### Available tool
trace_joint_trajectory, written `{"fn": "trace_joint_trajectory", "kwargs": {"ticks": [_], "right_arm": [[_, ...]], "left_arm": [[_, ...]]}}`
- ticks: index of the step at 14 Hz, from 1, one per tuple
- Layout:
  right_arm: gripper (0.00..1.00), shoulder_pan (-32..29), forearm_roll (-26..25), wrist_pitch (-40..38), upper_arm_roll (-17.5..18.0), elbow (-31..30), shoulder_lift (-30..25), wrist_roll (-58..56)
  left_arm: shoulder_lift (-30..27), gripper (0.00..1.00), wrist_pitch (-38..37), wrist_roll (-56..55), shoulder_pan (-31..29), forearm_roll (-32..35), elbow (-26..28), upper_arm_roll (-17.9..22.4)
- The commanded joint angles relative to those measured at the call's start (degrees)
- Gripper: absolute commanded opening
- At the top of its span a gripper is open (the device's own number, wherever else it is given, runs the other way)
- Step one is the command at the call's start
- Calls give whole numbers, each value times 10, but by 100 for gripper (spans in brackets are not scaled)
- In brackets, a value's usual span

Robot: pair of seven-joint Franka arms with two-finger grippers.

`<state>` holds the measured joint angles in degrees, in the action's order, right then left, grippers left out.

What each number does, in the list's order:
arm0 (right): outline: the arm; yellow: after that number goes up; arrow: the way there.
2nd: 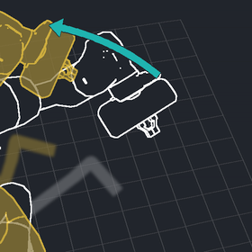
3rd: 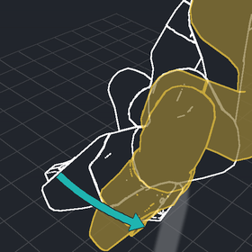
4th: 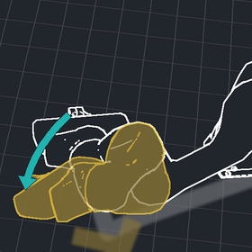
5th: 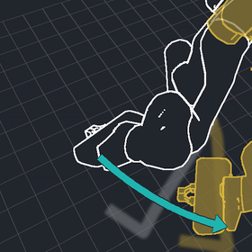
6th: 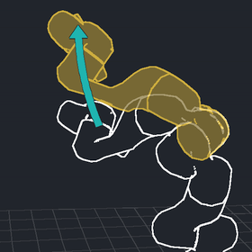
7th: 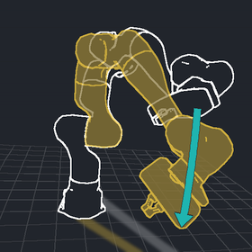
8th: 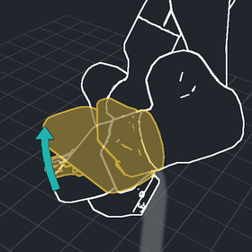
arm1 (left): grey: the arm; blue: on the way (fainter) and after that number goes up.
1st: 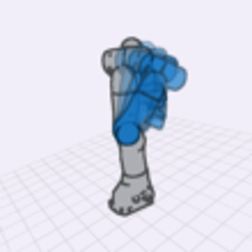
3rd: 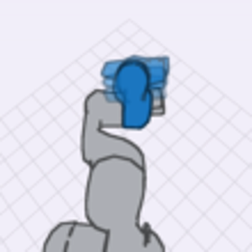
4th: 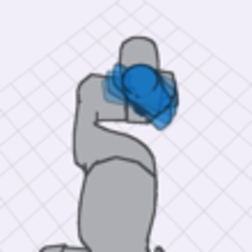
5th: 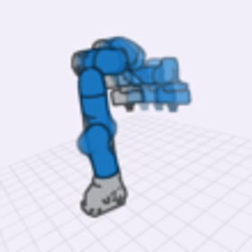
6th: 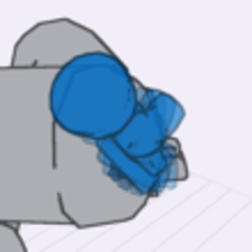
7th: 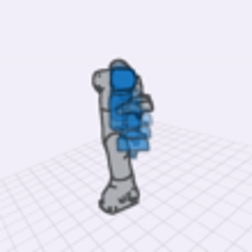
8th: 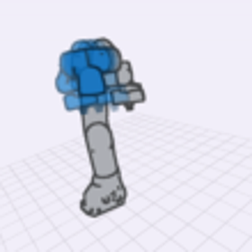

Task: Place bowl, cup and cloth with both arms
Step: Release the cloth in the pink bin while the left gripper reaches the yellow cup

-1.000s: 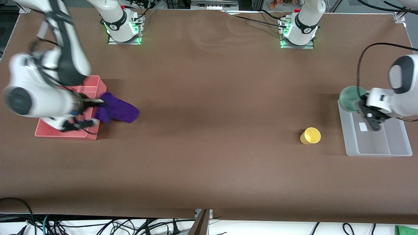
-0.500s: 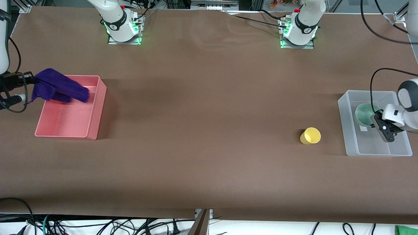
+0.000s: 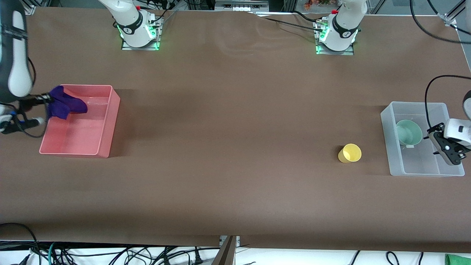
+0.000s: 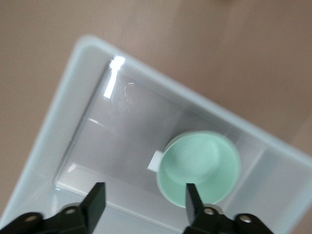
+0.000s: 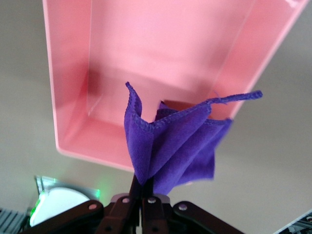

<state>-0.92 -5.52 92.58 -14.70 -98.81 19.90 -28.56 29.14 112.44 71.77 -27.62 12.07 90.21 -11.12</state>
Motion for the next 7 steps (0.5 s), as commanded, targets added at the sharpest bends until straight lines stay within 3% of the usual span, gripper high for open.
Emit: {"fn": "trace_joint_trajectory", "kwargs": {"ticks": [1, 2, 4, 7], "right_arm": [[43, 1, 9, 48, 10, -25, -7, 25], [99, 1, 9, 55, 14, -25, -7, 19], [100, 1, 31, 50, 41, -18, -28, 24], [100, 1, 104, 50, 83, 7, -71, 60]], "left_arm": [[-1, 100, -49, -176, 6, -16, -24, -51], [4, 100, -49, -247, 11, -38, -24, -67], [30, 100, -47, -404, 41, -75, -25, -70], [64, 100, -29, -540, 66, -118, -25, -70]]}}
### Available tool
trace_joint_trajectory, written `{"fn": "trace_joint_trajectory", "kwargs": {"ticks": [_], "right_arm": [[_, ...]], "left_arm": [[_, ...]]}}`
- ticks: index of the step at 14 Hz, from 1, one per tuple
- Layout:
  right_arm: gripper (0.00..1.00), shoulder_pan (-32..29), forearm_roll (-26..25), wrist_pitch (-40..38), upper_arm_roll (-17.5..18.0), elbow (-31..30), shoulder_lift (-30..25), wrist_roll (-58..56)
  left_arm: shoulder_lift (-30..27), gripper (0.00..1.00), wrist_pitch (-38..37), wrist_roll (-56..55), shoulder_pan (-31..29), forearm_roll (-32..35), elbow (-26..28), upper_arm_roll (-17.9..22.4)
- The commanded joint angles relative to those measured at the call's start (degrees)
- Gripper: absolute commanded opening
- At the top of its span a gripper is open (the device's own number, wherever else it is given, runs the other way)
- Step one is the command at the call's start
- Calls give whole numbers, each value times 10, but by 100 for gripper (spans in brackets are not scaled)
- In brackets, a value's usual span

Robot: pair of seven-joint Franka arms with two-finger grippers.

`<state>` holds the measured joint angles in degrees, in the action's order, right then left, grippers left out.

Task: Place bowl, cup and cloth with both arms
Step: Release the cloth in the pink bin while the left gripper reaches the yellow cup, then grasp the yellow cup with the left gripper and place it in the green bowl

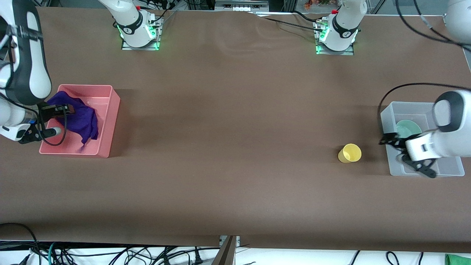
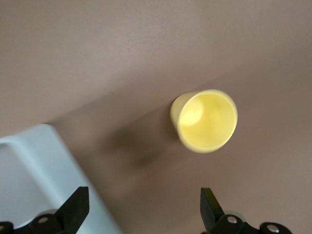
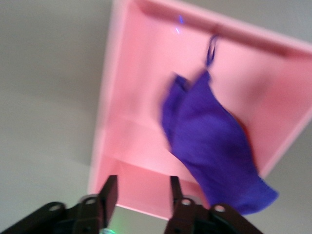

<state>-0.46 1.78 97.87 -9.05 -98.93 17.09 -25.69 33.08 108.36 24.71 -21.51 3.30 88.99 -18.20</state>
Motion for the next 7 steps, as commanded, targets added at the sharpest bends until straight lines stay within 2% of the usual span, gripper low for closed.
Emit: {"fn": "trace_joint_trajectory", "kwargs": {"ticks": [1, 2, 3, 4, 5, 6, 7], "right_arm": [[100, -3, 29, -6, 52, 24, -58, 58], [100, -4, 24, -11, 81, 42, -73, 70], [100, -4, 23, -11, 91, 51, -82, 71], [100, -4, 10, -11, 93, 66, -95, 71], [100, -4, 0, -2, 95, 71, -111, 72], [100, -5, 1, 7, 95, 72, -116, 72], [100, -8, 0, 9, 95, 71, -121, 71]], "left_arm": [[36, 100, 28, -98, 8, -43, -9, 1], [53, 100, 36, -121, 11, -47, -10, 1], [65, 98, 53, -129, 13, -47, -10, 1], [71, 85, 65, -131, 14, -47, -5, 1], [78, 49, 66, -132, 15, -47, -3, 1], [87, 19, 66, -133, 20, -46, -3, 1], [93, 0, 66, -133, 33, -39, -2, 2]]}}
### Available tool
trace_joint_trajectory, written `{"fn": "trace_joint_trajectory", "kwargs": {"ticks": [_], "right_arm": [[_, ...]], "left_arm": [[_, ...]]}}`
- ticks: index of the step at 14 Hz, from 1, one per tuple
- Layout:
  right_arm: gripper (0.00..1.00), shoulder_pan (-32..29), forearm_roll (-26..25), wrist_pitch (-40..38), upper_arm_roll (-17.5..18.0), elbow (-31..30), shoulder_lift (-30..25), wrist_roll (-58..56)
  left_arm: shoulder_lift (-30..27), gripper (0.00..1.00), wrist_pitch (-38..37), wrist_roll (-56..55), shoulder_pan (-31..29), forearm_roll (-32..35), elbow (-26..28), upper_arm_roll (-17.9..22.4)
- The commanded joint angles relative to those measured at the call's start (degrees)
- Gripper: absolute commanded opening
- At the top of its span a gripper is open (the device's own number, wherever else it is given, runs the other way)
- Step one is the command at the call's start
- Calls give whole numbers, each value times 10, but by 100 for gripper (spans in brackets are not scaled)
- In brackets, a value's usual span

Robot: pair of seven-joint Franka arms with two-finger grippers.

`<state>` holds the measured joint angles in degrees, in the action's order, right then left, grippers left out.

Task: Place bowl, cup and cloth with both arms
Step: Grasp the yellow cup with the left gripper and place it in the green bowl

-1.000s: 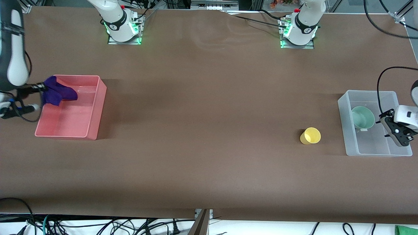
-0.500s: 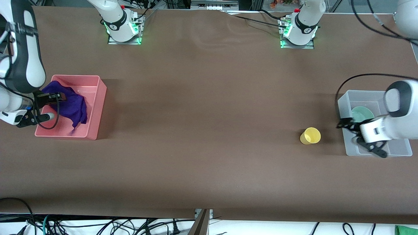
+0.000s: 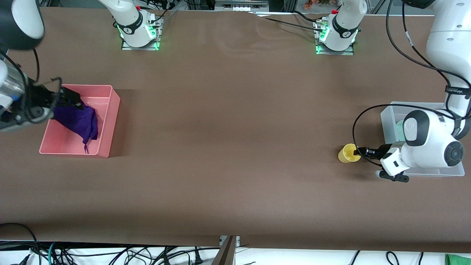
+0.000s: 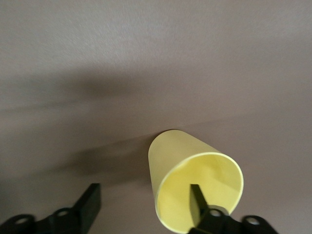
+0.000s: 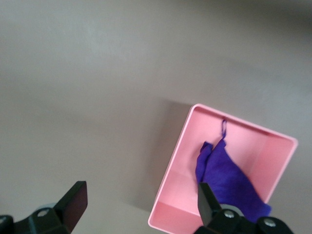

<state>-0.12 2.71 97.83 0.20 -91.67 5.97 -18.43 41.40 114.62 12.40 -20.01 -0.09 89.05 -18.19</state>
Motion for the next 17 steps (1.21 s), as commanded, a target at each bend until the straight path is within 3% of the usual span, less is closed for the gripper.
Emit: {"fn": "trace_joint_trajectory", "kwargs": {"ticks": [1, 4, 6, 11, 14, 17], "right_arm": [[100, -14, -9, 17, 2, -3, -10, -11], [100, -11, -63, 15, 53, -1, -12, 56], [100, -10, -64, -9, 74, 0, -15, 156], [100, -8, -71, -64, 95, 17, -24, 174], [100, -12, -63, -93, 94, 22, -22, 219], [100, -19, -64, -94, 92, 23, -23, 218]], "left_arm": [[12, 0, 4, -10, 29, -3, -3, 5], [8, 0, 3, 0, 21, 4, -9, 8], [-12, 0, -2, 17, 20, 61, -12, 6], [-105, 0, -126, 95, 9, 142, -12, 12], [-134, 0, -183, 204, -43, 190, 1, 12], [-135, 0, -185, 305, -110, 210, 20, 11]]}}
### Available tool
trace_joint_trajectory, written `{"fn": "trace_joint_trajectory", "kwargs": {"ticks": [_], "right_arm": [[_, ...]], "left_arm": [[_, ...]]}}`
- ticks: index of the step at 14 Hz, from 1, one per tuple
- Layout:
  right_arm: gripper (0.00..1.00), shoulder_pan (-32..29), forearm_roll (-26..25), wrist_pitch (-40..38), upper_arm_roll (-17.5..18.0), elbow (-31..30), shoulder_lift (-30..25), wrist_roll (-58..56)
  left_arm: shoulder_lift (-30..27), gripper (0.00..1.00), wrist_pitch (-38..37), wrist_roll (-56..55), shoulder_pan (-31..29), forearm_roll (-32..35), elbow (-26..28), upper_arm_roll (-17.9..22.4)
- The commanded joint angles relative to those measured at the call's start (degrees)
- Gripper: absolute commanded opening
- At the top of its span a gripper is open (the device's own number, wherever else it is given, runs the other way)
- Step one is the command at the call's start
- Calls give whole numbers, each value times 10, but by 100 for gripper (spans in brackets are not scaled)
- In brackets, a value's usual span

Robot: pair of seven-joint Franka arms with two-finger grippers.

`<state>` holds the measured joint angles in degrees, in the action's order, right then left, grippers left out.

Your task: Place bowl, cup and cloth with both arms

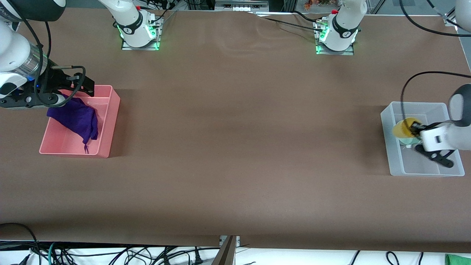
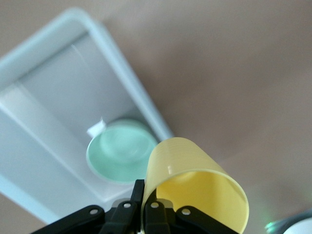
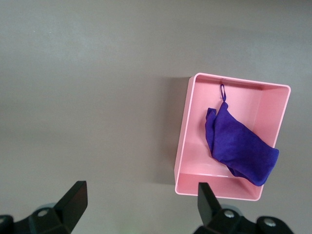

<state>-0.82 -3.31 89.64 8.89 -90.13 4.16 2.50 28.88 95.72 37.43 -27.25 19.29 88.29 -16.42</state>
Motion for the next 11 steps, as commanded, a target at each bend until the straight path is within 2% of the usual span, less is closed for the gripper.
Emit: {"fn": "trace_joint_trajectory", "kwargs": {"ticks": [1, 4, 6, 8, 11], "right_arm": [[100, -15, -3, -14, 1, 7, -6, 8], [100, -15, 1, -21, -12, 8, 0, 7], [100, -14, 1, -22, -11, 23, 2, 6], [100, -13, 1, -23, -11, 26, 10, 6], [100, -13, 1, -23, -11, 33, 15, 6]], "left_arm": [[-10, 0, 21, 67, -47, 16, 42, -6], [-9, 0, 117, 74, -82, 15, 104, -9], [-8, 99, 129, 75, -84, 14, 102, -10], [-32, 100, 106, 84, -82, 13, 93, -19], [-71, 100, 54, 57, -78, 5, 62, -83]]}}
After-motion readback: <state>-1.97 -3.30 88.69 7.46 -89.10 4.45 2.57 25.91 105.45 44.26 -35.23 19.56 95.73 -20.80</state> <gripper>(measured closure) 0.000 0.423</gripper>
